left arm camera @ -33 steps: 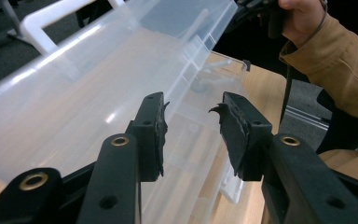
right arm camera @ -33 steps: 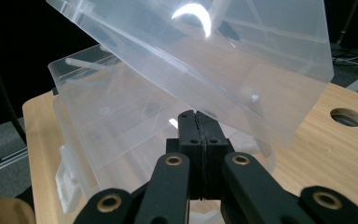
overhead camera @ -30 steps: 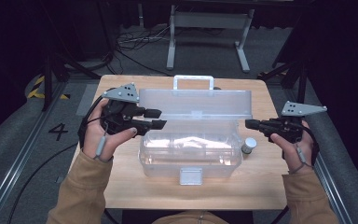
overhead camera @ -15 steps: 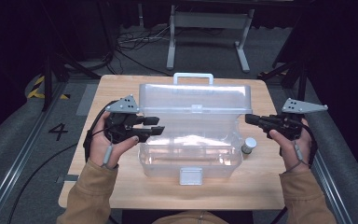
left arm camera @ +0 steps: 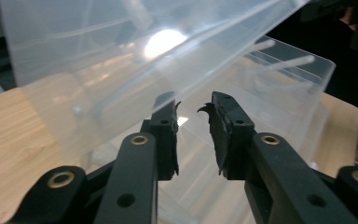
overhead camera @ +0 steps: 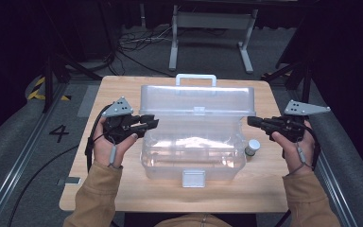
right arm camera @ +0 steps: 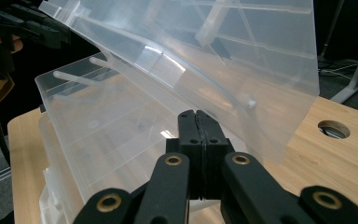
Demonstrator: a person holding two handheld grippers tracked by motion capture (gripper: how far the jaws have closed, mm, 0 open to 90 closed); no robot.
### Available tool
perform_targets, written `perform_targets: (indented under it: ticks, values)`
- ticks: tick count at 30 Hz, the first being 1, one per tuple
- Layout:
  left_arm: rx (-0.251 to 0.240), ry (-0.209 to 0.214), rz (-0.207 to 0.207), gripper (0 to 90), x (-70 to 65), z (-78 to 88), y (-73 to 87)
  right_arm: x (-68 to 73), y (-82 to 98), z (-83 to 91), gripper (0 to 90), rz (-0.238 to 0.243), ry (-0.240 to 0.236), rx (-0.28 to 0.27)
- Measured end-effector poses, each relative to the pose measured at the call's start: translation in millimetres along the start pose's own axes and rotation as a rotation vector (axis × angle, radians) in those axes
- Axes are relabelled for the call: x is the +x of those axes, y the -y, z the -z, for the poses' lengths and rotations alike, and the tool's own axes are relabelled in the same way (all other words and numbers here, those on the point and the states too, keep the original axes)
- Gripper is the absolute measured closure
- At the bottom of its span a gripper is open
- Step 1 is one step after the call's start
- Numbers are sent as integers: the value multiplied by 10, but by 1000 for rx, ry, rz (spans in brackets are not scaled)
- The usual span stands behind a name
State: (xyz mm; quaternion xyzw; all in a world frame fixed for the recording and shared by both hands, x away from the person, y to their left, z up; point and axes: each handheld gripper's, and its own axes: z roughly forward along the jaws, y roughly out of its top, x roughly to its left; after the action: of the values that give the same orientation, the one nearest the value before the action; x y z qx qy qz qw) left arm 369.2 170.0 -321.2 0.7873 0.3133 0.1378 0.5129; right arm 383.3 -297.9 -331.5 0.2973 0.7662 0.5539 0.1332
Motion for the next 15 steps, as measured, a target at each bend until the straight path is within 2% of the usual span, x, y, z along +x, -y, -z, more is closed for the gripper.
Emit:
perform_targets:
  ticks: [4, 7, 10, 15]
  values:
    - [-11, -59, 2, 823, 34, -1, 38, 2, 2, 2, 900, 1, -1, 1]
    - [-12, -46, 19, 887, 65, -4, 65, 3, 1, 1, 900, 1, -2, 0]
    - [-8, -51, 25, 898, 86, -8, 79, 3, 3, 1, 900, 0, -2, -1]
    - [-29, -35, 63, 900, 130, -8, 100, 2, 8, 2, 900, 4, -1, -3]
